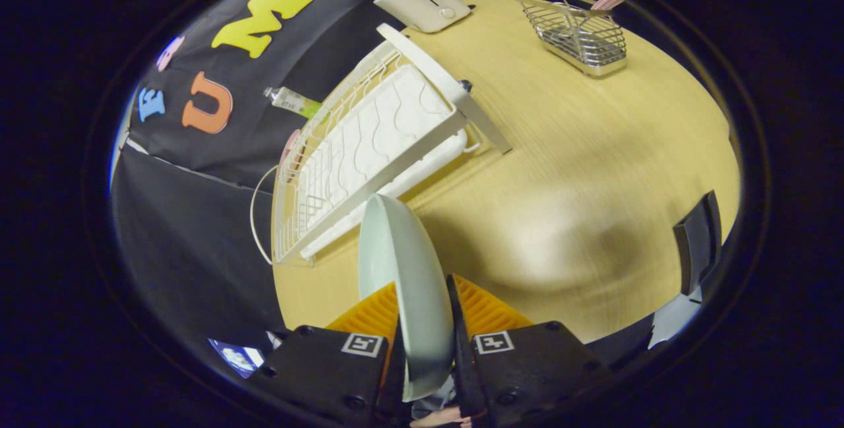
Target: Take the plate from the dish rack, then take the spoon from the basket and place it into the plate.
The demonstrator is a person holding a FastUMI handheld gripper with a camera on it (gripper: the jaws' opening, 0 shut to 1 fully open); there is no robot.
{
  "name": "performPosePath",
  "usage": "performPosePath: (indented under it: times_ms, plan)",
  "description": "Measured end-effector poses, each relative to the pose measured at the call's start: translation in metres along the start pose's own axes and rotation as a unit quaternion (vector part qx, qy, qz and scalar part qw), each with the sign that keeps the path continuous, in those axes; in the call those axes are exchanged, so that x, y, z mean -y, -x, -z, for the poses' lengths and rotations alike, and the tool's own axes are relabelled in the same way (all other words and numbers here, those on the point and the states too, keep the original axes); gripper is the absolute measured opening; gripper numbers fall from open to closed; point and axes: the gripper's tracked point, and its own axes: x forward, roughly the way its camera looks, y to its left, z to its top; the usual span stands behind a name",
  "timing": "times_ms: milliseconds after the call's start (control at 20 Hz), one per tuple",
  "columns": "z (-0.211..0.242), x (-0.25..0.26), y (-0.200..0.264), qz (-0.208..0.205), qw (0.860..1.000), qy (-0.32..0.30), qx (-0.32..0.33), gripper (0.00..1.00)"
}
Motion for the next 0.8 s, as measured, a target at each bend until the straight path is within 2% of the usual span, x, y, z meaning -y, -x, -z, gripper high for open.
performPosePath:
  times_ms: [200, 400, 500, 650, 800]
  plan:
    - [-0.008, 0.001, -0.002, -0.004, 1.0, 0.004, 0.006, 0.48]
    - [-0.014, -0.002, 0.002, -0.02, 0.999, 0.019, 0.017, 0.5]
    - [-0.016, -0.005, 0.006, -0.028, 0.998, 0.05, 0.031, 0.52]
    - [-0.027, 0.0, 0.019, -0.016, 0.989, 0.118, 0.088, 0.56]
    - [-0.045, 0.01, 0.039, 0.007, 0.969, 0.183, 0.163, 0.64]
